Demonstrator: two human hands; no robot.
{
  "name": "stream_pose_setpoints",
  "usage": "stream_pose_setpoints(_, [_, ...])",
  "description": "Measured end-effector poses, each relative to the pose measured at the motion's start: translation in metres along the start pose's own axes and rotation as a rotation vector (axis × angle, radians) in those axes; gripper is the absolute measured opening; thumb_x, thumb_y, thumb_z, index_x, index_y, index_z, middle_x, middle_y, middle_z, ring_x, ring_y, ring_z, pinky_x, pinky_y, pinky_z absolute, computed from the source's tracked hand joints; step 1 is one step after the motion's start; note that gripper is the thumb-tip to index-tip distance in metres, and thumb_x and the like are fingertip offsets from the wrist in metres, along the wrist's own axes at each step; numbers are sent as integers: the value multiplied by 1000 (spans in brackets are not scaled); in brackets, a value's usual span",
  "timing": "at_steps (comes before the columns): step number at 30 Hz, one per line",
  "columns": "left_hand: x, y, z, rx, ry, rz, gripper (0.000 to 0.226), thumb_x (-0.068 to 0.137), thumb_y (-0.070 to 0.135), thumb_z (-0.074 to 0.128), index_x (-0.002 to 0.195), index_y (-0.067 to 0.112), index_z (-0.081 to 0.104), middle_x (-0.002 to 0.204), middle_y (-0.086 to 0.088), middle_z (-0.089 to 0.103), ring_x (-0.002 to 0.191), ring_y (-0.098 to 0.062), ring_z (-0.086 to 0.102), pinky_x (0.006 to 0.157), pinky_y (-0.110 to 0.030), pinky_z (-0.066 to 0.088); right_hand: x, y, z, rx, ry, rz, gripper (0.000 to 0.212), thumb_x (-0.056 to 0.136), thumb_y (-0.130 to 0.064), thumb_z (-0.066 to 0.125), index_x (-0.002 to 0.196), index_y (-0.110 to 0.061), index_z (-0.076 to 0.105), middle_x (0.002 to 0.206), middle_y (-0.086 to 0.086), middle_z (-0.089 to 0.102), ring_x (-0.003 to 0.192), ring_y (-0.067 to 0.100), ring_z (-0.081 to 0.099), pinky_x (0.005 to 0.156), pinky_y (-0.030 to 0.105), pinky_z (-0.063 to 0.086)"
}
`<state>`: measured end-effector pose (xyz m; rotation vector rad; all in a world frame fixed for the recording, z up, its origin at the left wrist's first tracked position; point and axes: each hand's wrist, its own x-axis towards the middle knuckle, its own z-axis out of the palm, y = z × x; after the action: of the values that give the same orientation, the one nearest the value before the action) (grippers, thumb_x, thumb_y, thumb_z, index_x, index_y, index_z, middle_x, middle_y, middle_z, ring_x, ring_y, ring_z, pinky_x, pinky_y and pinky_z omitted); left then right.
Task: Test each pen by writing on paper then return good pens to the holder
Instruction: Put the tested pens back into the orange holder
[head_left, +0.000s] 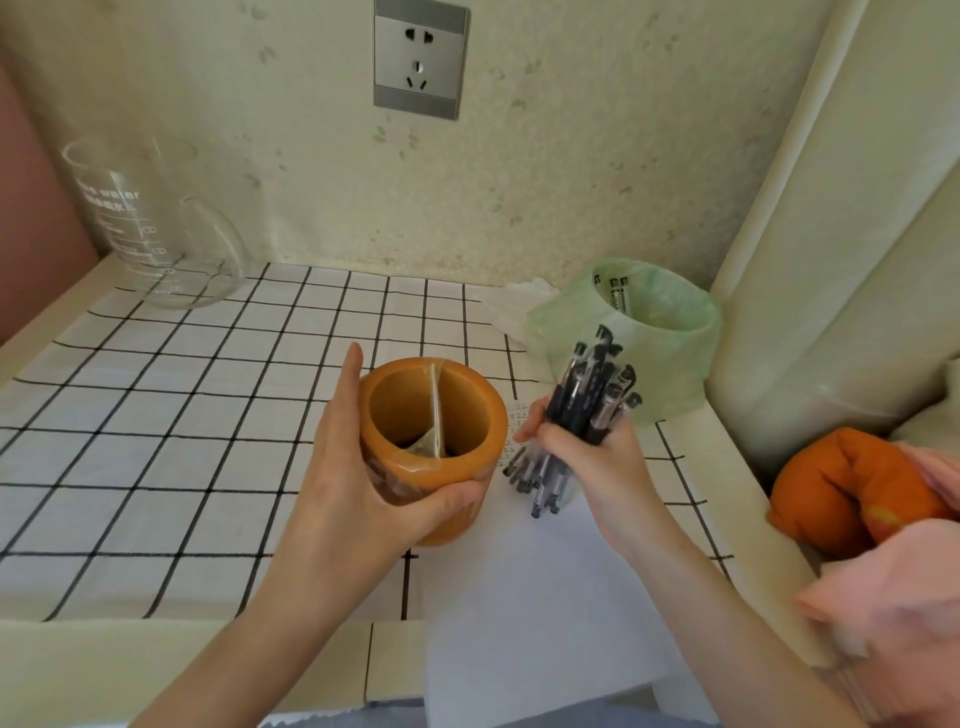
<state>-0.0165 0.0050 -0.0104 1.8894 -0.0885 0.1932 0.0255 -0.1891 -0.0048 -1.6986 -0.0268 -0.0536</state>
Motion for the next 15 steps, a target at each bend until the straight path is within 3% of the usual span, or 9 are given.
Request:
stream_pose_setpoints(4, [-1,2,0,-13,-19,-18,127,43,51,76,141,48,-4,141,20,30,108,22,37,71,-1,36,-5,7,2,26,-36,61,27,82,10,59,76,-15,67,74,3,70,79,20,69,79,32,54])
stream_pose_setpoints(8, [0,3,-1,0,-36,-16,128,43,54,74,141,48,-8,141,19,30,105,31,31,69,2,35,-5,9,5,70,-47,67,15,87,6,56,94,-5,64,79,4,69,79,17,69,78,27,54])
stream_pose_setpoints(12, [-2,9,-4,-23,-16,-48,120,49,69,71,139,52,-6,143,27,24,107,34,26,77,-2,33,0,-13,-1,215,-7,86,9,88,-5,56,86,-11,62,74,2,66,75,18,66,73,35,52])
stream_pose_setpoints(15, [0,17,-8,5,40,2,97,58,78,51,138,55,3,146,33,14,124,24,17,88,-8,26,3,-46,-5,469,-80,86,5,80,-14,57,80,-10,56,64,2,56,58,15,57,62,29,50])
